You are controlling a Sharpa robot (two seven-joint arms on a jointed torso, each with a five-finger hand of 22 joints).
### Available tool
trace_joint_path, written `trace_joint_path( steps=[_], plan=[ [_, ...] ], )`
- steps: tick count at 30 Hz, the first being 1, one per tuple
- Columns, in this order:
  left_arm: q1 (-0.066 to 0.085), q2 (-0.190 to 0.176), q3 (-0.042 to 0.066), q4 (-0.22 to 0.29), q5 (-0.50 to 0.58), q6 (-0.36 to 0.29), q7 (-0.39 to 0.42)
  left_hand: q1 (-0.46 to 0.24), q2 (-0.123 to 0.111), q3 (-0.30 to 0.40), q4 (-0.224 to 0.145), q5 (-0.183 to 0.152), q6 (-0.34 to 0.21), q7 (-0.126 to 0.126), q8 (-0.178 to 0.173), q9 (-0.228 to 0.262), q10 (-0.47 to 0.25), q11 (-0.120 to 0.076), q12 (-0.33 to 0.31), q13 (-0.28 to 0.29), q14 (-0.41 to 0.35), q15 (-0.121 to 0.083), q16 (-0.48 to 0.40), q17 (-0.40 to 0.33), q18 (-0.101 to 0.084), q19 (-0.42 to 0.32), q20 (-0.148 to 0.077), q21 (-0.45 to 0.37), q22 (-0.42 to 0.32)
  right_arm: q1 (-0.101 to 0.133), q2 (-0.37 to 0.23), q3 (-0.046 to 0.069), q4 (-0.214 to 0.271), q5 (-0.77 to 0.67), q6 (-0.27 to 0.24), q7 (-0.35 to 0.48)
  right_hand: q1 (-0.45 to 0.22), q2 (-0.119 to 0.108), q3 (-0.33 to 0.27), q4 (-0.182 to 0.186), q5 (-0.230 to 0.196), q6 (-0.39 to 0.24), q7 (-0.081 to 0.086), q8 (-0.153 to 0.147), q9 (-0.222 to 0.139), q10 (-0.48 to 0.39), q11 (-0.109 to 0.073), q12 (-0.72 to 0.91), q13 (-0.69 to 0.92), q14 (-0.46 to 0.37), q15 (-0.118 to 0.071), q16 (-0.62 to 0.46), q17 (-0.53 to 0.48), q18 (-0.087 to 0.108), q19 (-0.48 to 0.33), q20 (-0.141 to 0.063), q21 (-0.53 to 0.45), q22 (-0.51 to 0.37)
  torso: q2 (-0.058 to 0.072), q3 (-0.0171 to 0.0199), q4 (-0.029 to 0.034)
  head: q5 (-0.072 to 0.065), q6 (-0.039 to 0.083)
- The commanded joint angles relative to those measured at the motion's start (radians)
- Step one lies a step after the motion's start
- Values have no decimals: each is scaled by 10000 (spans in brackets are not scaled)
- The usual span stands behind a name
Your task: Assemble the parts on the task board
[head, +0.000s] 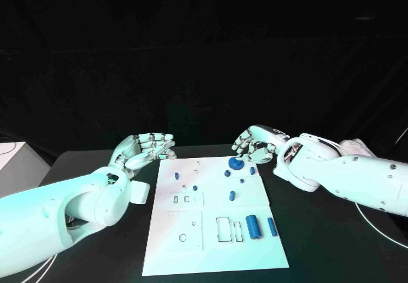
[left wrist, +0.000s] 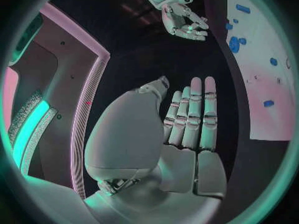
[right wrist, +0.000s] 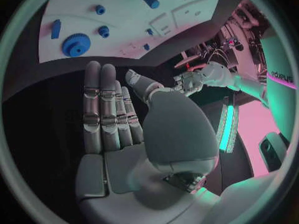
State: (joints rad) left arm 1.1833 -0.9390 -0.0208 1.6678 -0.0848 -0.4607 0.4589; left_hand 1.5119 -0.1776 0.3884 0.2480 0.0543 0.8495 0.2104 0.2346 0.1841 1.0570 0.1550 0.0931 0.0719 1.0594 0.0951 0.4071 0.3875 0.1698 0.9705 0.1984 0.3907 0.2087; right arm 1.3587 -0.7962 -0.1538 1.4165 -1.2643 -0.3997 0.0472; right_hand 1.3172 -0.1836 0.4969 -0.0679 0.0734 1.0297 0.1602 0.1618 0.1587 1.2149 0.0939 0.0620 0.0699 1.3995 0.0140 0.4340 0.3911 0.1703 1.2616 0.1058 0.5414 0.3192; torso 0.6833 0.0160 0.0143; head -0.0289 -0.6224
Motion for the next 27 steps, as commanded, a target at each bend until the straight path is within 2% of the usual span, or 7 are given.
trace_joint_path(
  steps=[1,4,6,9,14,21,27],
  plan=[
    [18,-111,13,270,-146,427,-51,-236,-278,428,-237,-30,202,-70,10,104,404,-102,-264,7,-120,-153,1757,1578,50,0,-257,2025,1339,6,104,4,-32,-2200,842,-1047,-184,-565,610,265,1,168,-109,-86,297,128,-132,28,59,748,-190,3554,3176,-517,1187,-283,4724,5037,204,16,67,-90,57],
    [18,-218,16,496,-134,475,-70,-311,-306,500,-277,-26,188,-62,-13,130,375,-96,-266,11,-317,-149,2169,1856,62,-239,-262,2660,1797,-6,229,3,-104,-2680,996,-1314,-206,-672,705,357,-5,142,-120,-72,455,-2,-109,6,78,777,-146,5301,4750,-752,1441,-248,6277,6957,274,21,90,-103,57],
    [18,-271,20,624,-129,502,-84,-376,-335,555,-317,2,196,-71,-20,166,384,-105,-254,23,-559,-150,2832,2242,77,-404,-256,3437,2338,-19,312,2,-151,-2907,1086,-1461,-222,-711,708,398,-6,102,-118,-78,512,-84,-100,4,83,842,-136,5957,5335,-861,1584,-219,6877,7721,319,19,105,-108,67],
    [18,-314,26,743,-124,540,-105,-420,-360,613,-335,-14,191,-79,-29,191,392,-81,-247,32,-711,-164,3285,2455,90,-609,-244,3957,2710,-30,401,1,-193,-3085,1183,-1610,-226,-744,690,460,-9,59,-115,-74,610,-198,-75,13,98,905,-119,6798,6059,-994,1763,-176,7623,8687,362,14,112,-119,51],
    [19,-339,41,856,-119,586,-135,-457,-370,653,-338,-28,194,-60,-30,211,397,-97,-244,37,-781,-151,3538,2542,103,-765,-234,4262,2930,-40,564,-1,-299,-3262,1340,-1801,-217,-757,630,525,-9,16,-116,-66,713,-400,-51,1,98,982,-94,7602,6762,-1110,1934,-121,8226,9486,425,-11,124,-158,68],
    [23,-369,68,924,-118,614,-172,-487,-380,672,-337,-29,184,-55,-38,224,387,-94,-246,40,-804,-151,3733,2597,111,-844,-226,4498,3092,-141,817,-12,-489,-3405,1616,-2011,-225,-741,563,578,-11,-16,-128,-68,767,-457,-58,19,119,1012,-107,8003,7122,-1169,2031,-70,8508,9869,523,-21,160,-165,55],
    [24,-363,79,925,-101,595,-185,-498,-378,679,-333,-29,173,-45,-46,226,370,-87,-251,39,-832,-145,3786,2608,112,-875,-221,4576,3146,-241,941,-23,-596,-3444,1856,-2044,-223,-742,498,607,-8,-24,-137,-62,809,-545,-55,0,129,1032,-106,8247,7318,-1203,2086,-46,8670,10090,608,-51,185,-228,130]
  ],
)
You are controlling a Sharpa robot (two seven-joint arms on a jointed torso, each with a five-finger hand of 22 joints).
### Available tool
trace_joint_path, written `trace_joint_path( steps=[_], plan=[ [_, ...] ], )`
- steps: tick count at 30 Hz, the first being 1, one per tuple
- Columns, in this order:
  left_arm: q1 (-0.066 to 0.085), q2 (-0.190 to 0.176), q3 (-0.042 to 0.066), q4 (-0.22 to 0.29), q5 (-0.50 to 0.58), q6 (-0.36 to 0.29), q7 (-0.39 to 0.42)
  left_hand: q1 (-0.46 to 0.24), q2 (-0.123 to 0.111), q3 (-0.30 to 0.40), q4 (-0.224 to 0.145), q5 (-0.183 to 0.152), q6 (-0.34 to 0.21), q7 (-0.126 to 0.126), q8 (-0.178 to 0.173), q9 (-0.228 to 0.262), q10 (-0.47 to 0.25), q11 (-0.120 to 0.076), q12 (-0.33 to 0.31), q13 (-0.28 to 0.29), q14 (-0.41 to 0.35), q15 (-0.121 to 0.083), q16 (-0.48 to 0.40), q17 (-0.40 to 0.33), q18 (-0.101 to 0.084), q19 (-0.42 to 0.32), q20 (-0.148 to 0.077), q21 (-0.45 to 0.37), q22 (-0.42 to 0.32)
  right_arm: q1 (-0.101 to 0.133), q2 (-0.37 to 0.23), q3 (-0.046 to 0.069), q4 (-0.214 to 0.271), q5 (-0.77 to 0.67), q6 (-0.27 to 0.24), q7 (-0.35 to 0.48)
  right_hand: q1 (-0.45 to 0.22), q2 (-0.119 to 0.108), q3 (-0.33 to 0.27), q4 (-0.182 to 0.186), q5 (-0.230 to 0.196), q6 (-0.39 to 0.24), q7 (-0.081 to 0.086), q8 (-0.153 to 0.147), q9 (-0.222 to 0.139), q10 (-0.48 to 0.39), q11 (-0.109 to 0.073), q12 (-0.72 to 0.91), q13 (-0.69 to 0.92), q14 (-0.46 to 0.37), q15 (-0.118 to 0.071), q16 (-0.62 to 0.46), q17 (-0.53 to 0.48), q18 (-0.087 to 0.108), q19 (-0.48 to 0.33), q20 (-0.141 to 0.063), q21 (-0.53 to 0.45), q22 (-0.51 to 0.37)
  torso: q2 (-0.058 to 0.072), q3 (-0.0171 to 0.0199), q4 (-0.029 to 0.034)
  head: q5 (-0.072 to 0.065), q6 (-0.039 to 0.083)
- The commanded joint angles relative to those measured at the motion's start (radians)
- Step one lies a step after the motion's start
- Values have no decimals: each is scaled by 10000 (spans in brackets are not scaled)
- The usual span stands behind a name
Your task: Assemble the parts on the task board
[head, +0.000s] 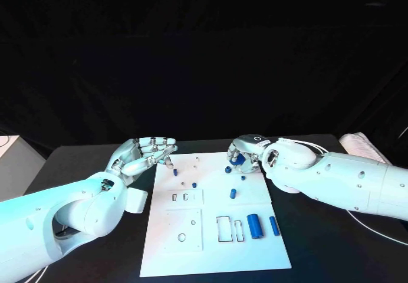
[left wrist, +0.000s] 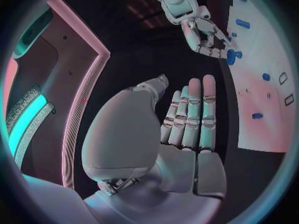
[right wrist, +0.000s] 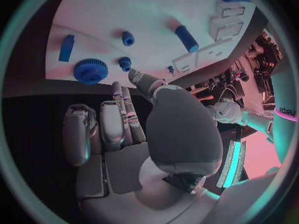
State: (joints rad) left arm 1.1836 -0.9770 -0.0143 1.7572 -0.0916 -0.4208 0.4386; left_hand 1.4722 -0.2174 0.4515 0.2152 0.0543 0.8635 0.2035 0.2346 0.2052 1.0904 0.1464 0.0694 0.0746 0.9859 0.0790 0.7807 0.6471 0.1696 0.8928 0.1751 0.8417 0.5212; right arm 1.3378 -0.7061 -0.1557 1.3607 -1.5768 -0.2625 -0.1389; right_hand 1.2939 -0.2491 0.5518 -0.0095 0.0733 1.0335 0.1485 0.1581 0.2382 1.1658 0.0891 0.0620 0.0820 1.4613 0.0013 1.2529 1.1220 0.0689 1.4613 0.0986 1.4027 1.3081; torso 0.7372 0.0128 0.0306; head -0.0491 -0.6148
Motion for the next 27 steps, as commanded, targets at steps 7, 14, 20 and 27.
trace_joint_path(
  steps=[7,14,20,27],
  plan=[
    [23,22,22,40,-23,192,21,-112,14,52,-3,-29,13,35,-57,17,5,12,-22,9,-185,33,65,5,111,-151,23,133,71,-69,203,-11,-213,-426,558,-190,37,-52,-52,30,-3,-68,-34,-24,29,-93,-10,4,11,414,19,141,82,-197,101,40,100,260,122,-36,51,-60,86],
    [29,-7,31,61,-12,210,3,-112,14,52,-3,-29,13,35,-57,17,5,12,-22,9,-185,33,65,5,111,-151,23,133,71,-91,349,-15,-374,-506,475,-235,50,-13,-45,42,-1,-61,-38,-17,43,-117,-10,6,12,410,14,185,107,-198,101,47,117,281,191,-29,108,-106,102],
    [36,-34,36,73,-6,219,-28,-112,14,52,-3,-29,13,35,-57,17,5,12,-22,9,-185,33,65,5,111,-151,23,133,71,-102,408,-16,-391,-534,405,-255,35,35,-38,76,-3,-41,-28,-4,61,-115,-5,18,19,402,17,213,109,-193,90,53,117,278,233,-41,130,-126,95],
    [48,-42,38,78,2,208,-16,-117,28,63,0,-29,10,45,-60,20,-6,21,-19,10,-236,43,83,0,110,-197,32,181,106,-107,465,-16,-441,-532,450,-254,11,120,-3,136,-1,8,-35,29,98,-36,-13,45,46,393,15,292,154,-211,120,60,193,387,281,-47,148,-136,147]
  ],
)
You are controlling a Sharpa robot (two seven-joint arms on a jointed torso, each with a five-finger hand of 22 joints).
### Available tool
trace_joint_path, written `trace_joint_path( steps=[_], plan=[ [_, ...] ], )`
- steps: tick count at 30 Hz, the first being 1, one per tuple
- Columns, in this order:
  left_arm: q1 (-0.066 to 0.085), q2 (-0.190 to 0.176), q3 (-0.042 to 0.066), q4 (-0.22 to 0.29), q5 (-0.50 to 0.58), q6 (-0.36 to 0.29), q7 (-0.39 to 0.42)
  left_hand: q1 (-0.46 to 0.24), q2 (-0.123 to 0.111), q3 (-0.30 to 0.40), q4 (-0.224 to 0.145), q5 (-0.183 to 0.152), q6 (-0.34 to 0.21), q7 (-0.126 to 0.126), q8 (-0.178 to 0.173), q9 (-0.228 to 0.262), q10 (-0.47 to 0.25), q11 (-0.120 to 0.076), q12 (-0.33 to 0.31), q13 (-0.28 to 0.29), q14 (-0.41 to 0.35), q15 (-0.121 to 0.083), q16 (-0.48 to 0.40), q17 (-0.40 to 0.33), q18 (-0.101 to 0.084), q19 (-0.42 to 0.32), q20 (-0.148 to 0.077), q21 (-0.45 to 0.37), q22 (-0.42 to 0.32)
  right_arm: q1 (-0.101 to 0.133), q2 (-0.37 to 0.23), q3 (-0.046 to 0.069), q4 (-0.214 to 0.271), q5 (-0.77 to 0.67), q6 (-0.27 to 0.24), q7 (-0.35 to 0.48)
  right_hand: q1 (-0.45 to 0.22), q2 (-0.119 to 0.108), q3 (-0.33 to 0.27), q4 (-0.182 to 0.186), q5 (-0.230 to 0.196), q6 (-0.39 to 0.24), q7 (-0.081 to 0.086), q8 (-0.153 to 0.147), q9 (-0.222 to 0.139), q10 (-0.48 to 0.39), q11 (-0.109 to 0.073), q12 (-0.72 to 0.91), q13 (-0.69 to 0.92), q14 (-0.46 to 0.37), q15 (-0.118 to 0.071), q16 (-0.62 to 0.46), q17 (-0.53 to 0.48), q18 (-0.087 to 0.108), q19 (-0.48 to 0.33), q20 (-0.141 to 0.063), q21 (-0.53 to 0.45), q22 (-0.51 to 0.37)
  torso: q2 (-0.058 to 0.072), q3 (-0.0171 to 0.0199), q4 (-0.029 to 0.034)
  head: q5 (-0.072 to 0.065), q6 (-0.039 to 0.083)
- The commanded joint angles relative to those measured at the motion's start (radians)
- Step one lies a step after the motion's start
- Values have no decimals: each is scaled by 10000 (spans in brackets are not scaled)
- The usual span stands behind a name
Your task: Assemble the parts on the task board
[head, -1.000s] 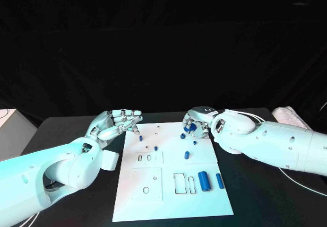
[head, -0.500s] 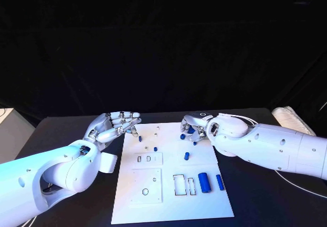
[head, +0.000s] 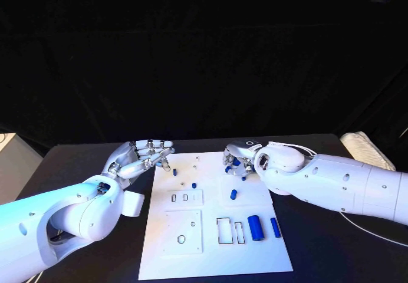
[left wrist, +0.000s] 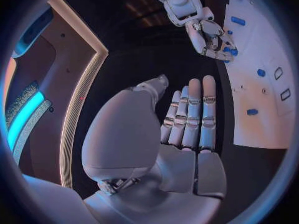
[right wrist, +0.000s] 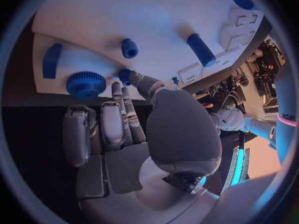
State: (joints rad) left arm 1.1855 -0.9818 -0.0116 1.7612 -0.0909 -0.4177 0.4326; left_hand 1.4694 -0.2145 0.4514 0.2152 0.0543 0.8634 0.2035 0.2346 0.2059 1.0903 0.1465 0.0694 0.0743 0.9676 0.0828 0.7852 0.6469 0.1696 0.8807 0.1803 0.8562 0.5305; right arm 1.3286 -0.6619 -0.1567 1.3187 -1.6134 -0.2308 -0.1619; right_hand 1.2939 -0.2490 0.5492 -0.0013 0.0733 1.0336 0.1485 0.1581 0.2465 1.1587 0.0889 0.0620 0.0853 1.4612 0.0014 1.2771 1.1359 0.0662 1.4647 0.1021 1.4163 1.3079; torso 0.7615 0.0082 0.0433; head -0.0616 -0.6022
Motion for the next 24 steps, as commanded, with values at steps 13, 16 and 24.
trace_joint_path(
  steps=[13,16,24],
  plan=[
    [45,-30,12,35,3,173,21,-96,12,70,6,-29,16,49,-57,17,1,21,-14,15,-59,6,52,2,112,-90,-16,56,28,-25,47,-8,-33,-431,134,-143,367,514,766,-121,-1,613,-229,479,425,916,-251,154,280,366,-165,338,101,-308,317,-127,518,1076,121,2,49,-18,76],
    [46,-41,12,29,3,162,8,-87,22,81,1,-29,21,50,-54,20,7,20,-9,17,-58,4,67,3,114,-99,-15,75,41,-34,44,-8,16,-625,-149,-139,627,566,988,-381,7,643,-215,538,523,1075,-283,156,367,358,-184,366,83,-337,370,-172,610,1219,130,0,50,3,101],
    [48,-55,12,11,4,138,0,-72,24,90,-10,-32,24,51,-52,22,9,19,-7,18,-60,2,79,2,116,-107,-15,93,53,-34,16,5,313,-785,-1319,-176,700,596,1079,-541,-6,734,-228,622,632,1310,-331,226,499,357,-227,408,83,-391,479,-194,775,1468,142,-13,69,1,140]
  ],
)
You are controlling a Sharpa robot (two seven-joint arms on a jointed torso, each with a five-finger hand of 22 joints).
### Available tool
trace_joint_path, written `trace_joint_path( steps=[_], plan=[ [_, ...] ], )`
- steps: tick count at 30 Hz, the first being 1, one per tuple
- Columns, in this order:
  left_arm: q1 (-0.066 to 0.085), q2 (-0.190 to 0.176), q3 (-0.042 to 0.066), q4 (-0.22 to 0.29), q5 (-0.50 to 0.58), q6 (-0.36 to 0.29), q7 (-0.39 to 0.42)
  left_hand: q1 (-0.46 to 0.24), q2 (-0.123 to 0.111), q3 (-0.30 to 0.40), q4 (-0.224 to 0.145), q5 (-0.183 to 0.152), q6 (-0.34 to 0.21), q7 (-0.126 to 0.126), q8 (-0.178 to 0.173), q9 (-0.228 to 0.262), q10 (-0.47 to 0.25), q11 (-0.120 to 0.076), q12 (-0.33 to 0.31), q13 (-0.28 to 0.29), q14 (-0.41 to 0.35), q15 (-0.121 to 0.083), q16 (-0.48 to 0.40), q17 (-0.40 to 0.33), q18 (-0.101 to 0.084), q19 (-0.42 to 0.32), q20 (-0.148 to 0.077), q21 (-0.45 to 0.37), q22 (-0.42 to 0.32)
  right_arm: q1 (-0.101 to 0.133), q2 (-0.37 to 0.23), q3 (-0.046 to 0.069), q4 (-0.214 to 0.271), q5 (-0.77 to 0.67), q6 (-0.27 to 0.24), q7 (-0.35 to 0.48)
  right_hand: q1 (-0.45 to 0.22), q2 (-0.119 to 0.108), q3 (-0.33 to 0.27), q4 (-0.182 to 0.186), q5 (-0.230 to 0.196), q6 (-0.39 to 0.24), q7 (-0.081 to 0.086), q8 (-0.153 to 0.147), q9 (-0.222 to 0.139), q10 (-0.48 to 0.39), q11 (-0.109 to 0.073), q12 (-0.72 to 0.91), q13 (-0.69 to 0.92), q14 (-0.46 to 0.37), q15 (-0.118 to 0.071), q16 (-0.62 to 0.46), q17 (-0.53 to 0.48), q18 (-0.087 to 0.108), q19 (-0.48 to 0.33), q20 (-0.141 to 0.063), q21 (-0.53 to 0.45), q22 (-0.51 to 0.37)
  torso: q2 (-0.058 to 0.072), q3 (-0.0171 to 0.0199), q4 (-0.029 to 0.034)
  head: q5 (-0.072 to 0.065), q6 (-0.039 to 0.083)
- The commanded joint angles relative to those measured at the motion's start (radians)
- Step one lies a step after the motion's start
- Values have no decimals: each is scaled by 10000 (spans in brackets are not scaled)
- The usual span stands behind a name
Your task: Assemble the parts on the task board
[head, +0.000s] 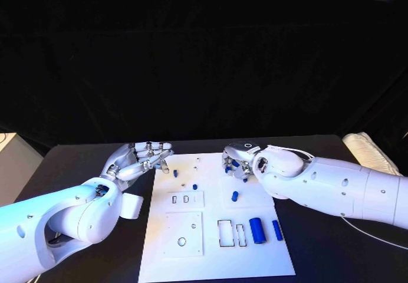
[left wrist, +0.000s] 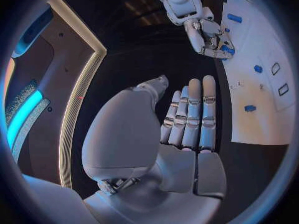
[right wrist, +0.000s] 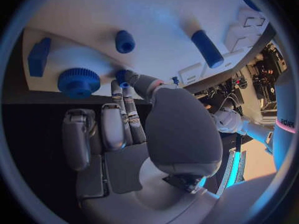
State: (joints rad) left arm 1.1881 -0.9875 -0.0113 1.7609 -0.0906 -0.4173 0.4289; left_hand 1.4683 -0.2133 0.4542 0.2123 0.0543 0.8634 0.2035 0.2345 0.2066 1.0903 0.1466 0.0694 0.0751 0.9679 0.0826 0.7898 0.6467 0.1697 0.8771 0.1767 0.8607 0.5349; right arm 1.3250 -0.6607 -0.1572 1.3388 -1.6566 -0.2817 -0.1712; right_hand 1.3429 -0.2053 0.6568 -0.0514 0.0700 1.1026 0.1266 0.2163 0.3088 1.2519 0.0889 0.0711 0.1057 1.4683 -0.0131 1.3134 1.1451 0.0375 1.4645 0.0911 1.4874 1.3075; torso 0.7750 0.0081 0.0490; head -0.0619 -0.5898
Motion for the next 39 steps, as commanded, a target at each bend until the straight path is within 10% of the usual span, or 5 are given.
trace_joint_path(
  steps=[1,19,39],
  plan=[
    [22,1,9,9,1,133,36,-61,13,62,19,-32,24,51,-52,15,10,19,-7,10,-63,4,33,4,115,-71,22,48,9,10,18,17,146,-358,-930,-118,198,154,-1,-41,26,49,-8,45,16,383,-331,135,302,288,-84,56,4,-109,492,-84,77,1493,17,-12,11,8,33],
    [47,5,9,-19,8,156,30,-34,19,83,-2,-31,31,46,-48,19,16,16,-3,12,-70,1,55,2,118,-90,23,85,34,125,1173,79,-606,-439,-2202,-718,132,128,18,-60,28,-1,19,27,42,312,-306,75,320,287,-82,77,6,-115,503,-81,98,1524,120,-41,116,-17,111],
    [208,10,9,9,9,190,6,-34,19,83,-2,-31,31,46,-48,19,16,16,-3,12,-70,1,55,2,118,-90,23,85,34,3,2062,78,-1600,-233,-2125,-522,67,104,30,-66,27,-56,36,4,60,264,-284,33,336,288,-64,95,3,-110,491,-69,86,1507,289,-141,310,-97,130]
  ],
)
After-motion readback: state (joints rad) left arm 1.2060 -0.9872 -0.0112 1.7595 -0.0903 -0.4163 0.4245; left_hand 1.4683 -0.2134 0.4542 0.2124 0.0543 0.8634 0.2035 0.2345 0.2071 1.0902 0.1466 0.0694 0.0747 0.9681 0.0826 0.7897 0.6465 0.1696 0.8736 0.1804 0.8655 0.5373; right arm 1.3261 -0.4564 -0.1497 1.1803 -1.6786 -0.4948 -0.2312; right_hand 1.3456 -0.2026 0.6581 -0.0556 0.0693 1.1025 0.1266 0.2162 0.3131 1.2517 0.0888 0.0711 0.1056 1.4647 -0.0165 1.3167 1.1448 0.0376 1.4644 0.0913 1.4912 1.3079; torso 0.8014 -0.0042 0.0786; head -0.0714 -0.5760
